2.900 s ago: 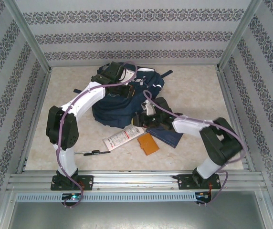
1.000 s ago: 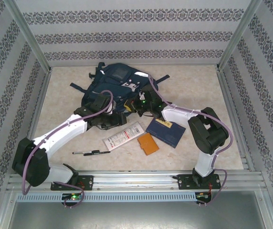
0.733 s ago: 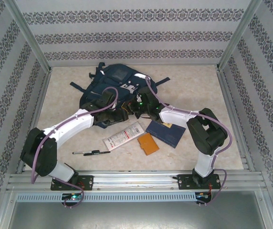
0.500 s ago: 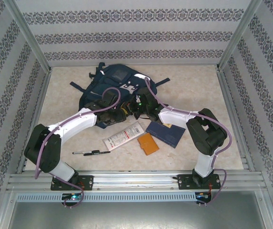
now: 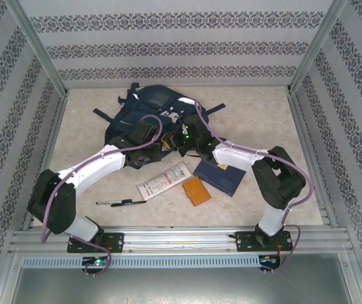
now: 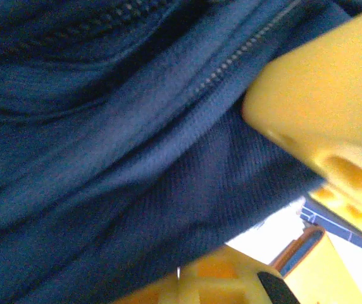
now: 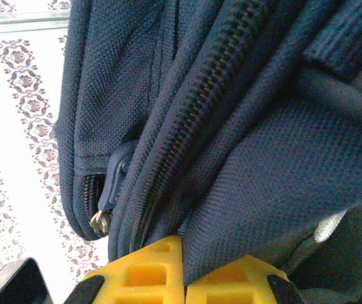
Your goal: Pack the student bag
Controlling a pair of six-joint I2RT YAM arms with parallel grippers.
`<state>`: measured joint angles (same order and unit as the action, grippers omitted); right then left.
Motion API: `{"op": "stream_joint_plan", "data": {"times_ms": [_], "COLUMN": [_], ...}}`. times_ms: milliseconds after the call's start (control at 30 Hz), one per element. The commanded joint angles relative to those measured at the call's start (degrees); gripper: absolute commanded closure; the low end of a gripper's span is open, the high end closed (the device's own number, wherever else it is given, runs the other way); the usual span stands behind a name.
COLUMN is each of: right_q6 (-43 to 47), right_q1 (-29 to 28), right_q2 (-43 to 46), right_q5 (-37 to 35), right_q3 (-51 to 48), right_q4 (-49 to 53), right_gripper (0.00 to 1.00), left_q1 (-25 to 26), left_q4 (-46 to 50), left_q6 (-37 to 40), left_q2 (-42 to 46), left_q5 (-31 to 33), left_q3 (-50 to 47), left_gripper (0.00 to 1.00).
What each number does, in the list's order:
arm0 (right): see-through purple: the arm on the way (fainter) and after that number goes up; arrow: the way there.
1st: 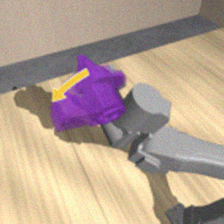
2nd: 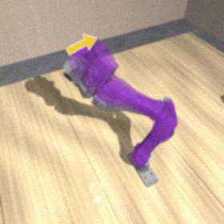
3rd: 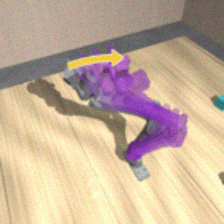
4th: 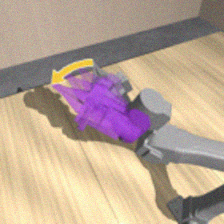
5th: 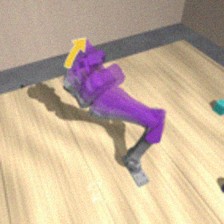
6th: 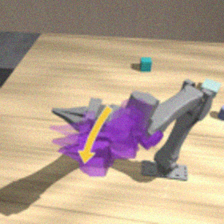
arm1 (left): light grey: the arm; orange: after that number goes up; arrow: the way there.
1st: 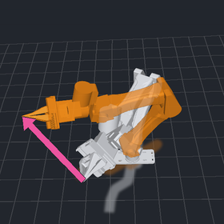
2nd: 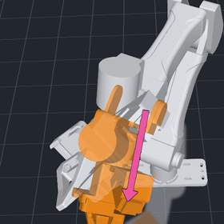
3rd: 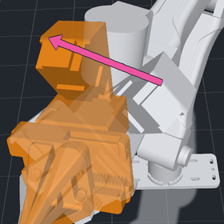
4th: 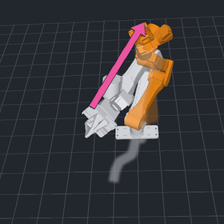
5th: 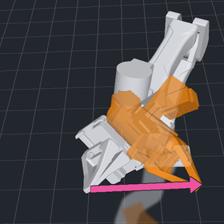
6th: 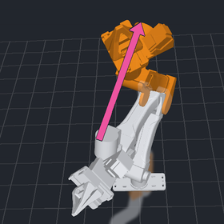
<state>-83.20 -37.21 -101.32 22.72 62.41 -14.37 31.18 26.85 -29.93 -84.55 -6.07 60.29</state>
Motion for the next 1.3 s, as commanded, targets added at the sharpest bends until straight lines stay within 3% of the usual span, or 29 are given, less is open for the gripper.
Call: {"op": "stream_joint_plan", "data": {"times_ms": [0, 200, 333, 400, 433, 467, 500, 533, 700, 867, 1267], "right_q6": [4.35, 9.55, 9.75, 9.25, 8.80, 8.28, 7.40, 6.58, 2.85, 0.55, -0.03], "right_q1": [1.80, 6.50, 9.83, 10.57, 10.60, 10.54, 10.20, 9.79, 6.93, 4.03, 1.91], "right_q2": [3.31, 3.67, 3.82, 4.17, 4.49, 4.67, 4.80, 4.73, 3.94, 3.62, 5.16], "right_q5": [1.68, 3.12, 5.49, 6.18, 6.27, 6.28, 6.33, 6.45, 6.37, 6.54, 5.93], "right_q3": [-1.05, -2.36, -3.26, -3.46, -3.58, -3.58, -3.39, -3.15, -1.13, 1.46, 1.74], "right_q4": [-0.84, 2.32, 2.17, 1.92, 1.48, 1.25, 0.83, 0.22, -1.86, -2.35, -2.05], "right_gripper": [1.00, 1.00, 1.00, 1.00, 1.00, 1.00, 1.00, 1.00, 1.00, 1.00, 1.00], "left_q1": [0.39, -1.48, -3.87, -5.27, -5.29, -5.18, -4.89, -4.18, 2.53, 3.37, 3.36], "left_q4": [-2.38, -3.84, -1.75, -2.89, -4.32, -6.16, -9.01, -12.30, -19.27, -17.76, -7.88], "left_q6": [8.60, 12.61, 16.47, 18.47, 19.40, 18.01, 13.98, 9.39, -2.87, -10.10, -7.22], "left_q2": [4.75, 9.69, 11.15, 10.59, 9.87, 9.01, 7.95, 6.96, 4.33, 3.91, 5.04], "left_q5": [-2.27, -6.84, -5.17, -10.41, -16.07, -21.30, -25.92, -27.65, -16.46, -5.36, 8.03], "left_q3": [-2.56, -5.94, -6.94, -7.39, -7.28, -7.06, -6.86, -6.89, -7.51, -9.20, -6.82], "left_gripper": [1.00, 1.00, 1.00, 1.00, 0.89, 0.64, 0.48, 0.45, 0.44, 0.50, 0.46]}}
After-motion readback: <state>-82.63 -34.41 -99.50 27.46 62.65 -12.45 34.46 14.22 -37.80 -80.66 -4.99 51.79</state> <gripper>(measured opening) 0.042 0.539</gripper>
